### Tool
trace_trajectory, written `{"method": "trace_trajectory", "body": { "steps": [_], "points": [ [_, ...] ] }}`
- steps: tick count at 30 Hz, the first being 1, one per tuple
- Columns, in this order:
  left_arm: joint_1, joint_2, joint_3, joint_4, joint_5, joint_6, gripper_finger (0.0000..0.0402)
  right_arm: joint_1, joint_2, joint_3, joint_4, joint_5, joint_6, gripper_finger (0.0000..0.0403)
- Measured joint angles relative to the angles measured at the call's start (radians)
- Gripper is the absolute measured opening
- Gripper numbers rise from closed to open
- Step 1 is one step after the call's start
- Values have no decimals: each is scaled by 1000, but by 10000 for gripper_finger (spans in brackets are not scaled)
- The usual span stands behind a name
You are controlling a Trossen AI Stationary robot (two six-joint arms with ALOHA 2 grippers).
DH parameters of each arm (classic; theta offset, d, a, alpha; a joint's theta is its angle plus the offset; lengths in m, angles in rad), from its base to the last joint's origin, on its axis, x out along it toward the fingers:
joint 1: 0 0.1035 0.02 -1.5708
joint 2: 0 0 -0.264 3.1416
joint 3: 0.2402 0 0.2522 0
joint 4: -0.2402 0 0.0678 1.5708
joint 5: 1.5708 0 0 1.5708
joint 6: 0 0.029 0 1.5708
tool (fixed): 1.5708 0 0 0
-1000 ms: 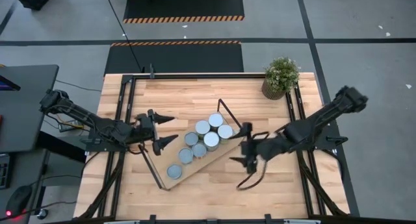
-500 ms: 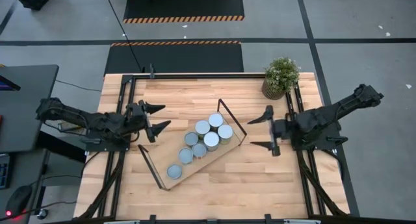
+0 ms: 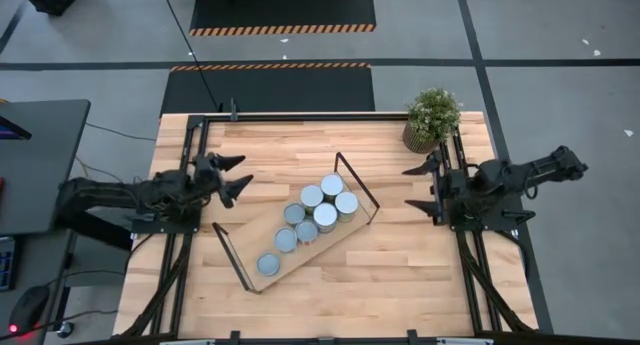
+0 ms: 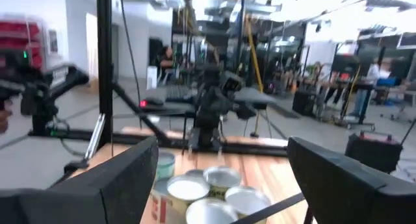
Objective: Pick and place cans onto a shelf
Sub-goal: Return to Home Position
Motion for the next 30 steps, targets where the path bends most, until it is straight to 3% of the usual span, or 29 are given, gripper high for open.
{"method": "trace_trajectory", "body": {
  "steps": [3,8,16,25,30],
  "points": [
    [36,-52,-21,-1,8,20,389,-43,-72,-33,8,-16,0,348],
    [45,-94,-47,-18,-82,57,389,-105,-185,-102,8,-49,4,348],
    [42,-126,-91,-28,-80,94,389,-186,-327,-206,-6,-64,17,348],
    [31,-134,-91,-26,-93,89,389,-297,-346,-210,-17,-61,45,348],
    [31,-134,-91,-26,-95,111,389,-348,-346,-210,-31,-140,46,348]
  ]
}}
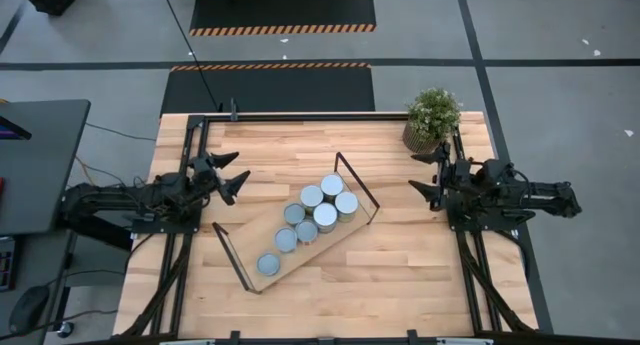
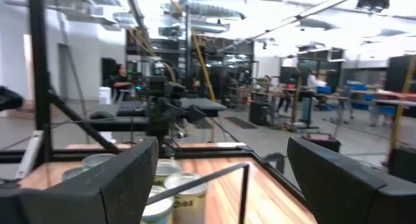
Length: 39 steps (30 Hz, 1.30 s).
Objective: Pick and place cans onto a shelf
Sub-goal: Return to Home Position
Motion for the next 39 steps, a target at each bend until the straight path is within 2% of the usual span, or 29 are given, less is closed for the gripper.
{"method": "trace_trajectory", "body": {
  "steps": [3,11,13,16,19,21,24,39],
  "points": [
    [0,0,0,16,-19,1,389,-26,0,0,14,-57,8,348],
    [1,0,0,31,-53,-22,389,-69,0,0,39,-60,14,348],
    [1,0,-1,46,-54,-10,389,-75,1,0,63,-21,22,348],
    [1,0,-1,85,-61,36,389,-75,1,0,112,110,50,348],
    [1,0,-1,121,-104,72,389,-75,1,0,138,207,50,348],
    [1,0,-1,131,-148,90,389,-75,1,0,142,234,50,348],
    [1,0,-1,127,-192,116,389,-75,1,0,142,237,50,348],
    [1,2,-2,127,-188,128,389,-75,1,0,142,238,50,348]
  ]
}}
